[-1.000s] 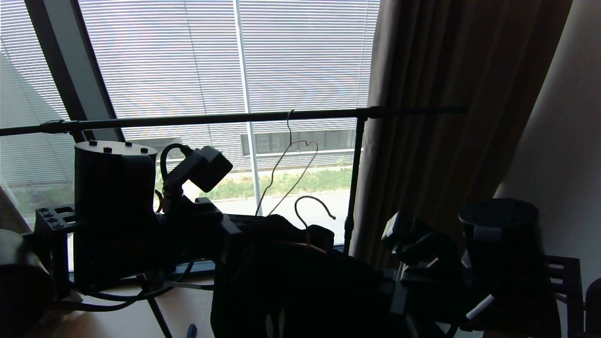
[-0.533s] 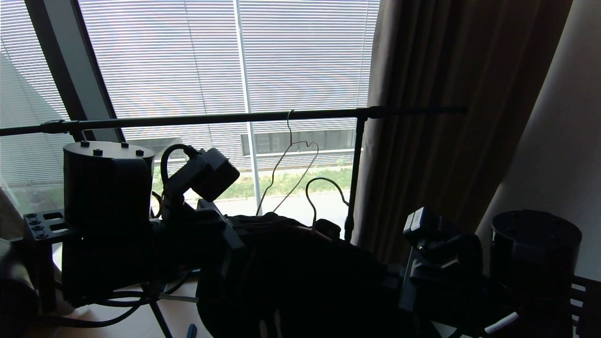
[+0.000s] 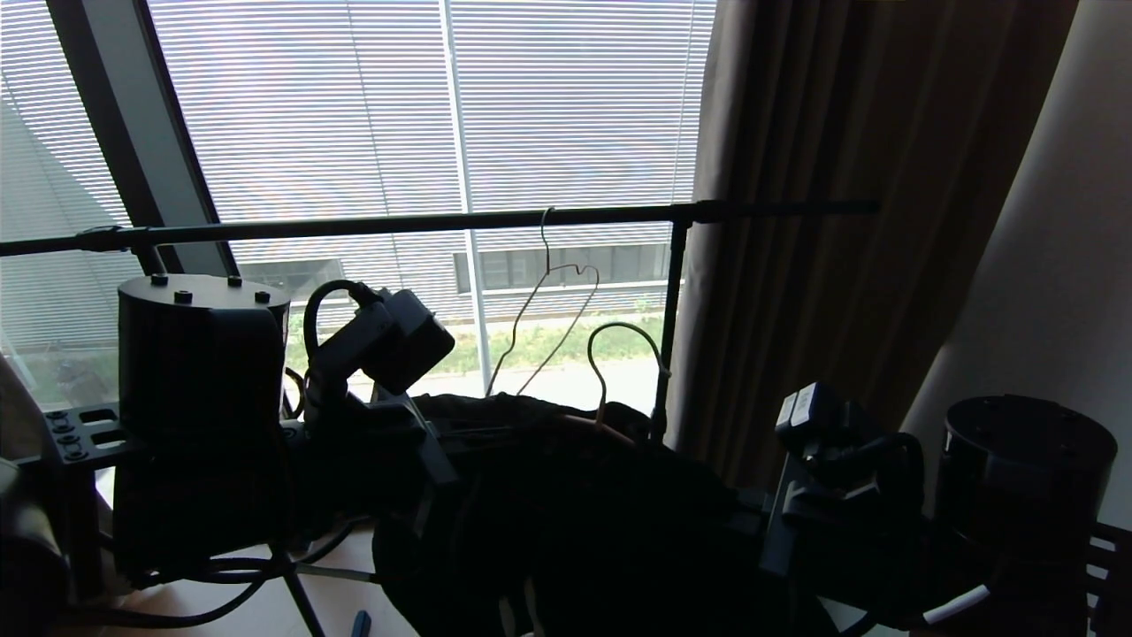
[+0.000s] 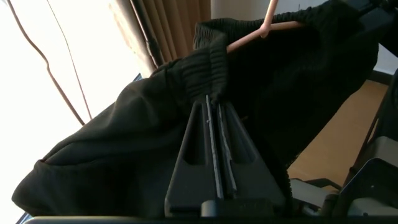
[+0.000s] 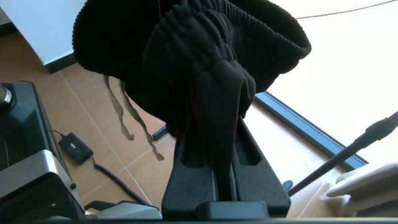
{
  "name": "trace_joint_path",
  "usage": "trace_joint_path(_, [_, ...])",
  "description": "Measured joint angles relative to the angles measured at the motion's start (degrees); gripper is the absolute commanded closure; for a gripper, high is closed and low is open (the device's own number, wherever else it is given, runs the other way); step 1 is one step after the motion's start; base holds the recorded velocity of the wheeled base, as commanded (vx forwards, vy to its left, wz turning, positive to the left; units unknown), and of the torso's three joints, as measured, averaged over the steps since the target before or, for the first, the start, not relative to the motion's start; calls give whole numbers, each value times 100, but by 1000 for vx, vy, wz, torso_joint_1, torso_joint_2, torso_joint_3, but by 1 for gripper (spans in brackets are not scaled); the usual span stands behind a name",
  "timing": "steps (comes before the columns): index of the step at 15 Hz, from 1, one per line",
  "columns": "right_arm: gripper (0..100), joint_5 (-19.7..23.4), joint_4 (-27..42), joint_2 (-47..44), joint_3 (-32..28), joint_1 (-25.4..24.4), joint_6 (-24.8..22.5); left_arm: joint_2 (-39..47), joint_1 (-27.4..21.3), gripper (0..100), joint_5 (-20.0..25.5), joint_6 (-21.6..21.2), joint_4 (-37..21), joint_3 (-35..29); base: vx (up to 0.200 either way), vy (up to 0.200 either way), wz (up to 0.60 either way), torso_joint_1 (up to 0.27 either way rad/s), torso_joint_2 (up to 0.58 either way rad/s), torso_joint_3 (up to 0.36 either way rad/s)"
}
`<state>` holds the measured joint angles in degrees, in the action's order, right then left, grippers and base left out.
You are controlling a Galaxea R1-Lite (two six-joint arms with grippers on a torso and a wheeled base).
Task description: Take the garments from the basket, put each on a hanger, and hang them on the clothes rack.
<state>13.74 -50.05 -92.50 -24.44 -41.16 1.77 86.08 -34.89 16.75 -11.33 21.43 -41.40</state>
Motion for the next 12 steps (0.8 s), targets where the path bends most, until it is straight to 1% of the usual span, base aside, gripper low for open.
trace_joint_path(3, [100, 11, -127, 0, -9, 48, 0, 2, 0, 100, 7, -20, -4, 22, 0, 0, 0, 0, 0, 0])
trace_joint_path(4, [100, 13, -154, -5, 5, 54, -5, 2, 0, 0, 11, -24, -6, 39, 0, 0, 0, 0, 0, 0])
trace_joint_path(9, [100, 11, -176, -13, 28, 59, -7, -44, -6, 0, 2, -11, -9, 80, 0, 0, 0, 0, 0, 0])
trace_joint_path(12, [100, 5, -167, -13, 28, 59, -7, -271, -6, 0, 5, -9, -4, 234, 0, 0, 0, 0, 0, 0])
